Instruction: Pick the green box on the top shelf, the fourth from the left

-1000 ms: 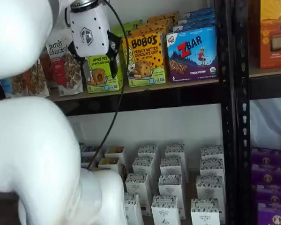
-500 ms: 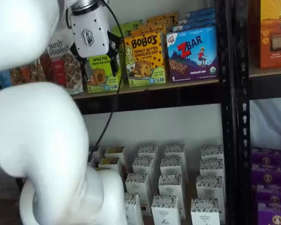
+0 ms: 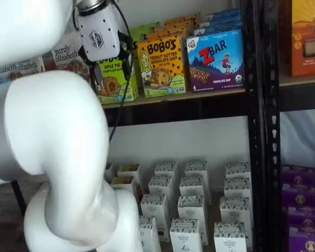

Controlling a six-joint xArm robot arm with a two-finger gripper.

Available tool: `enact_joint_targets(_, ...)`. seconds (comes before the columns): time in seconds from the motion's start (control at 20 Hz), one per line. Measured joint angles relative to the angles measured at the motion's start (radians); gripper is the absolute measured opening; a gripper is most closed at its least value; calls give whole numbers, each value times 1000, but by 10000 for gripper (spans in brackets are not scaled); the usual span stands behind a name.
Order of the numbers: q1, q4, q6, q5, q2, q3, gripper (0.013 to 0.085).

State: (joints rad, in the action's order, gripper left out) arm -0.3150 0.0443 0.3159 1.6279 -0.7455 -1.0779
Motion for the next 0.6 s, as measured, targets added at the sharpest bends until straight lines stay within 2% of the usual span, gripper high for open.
enact_joint_targets(0.1, -11, 7, 10, -33, 0, 6, 850)
enact_joint_targets(0.45, -63, 65, 61, -14, 66, -44, 850)
enact_joint_targets(0.6, -71, 57, 71, -41, 76, -48, 850)
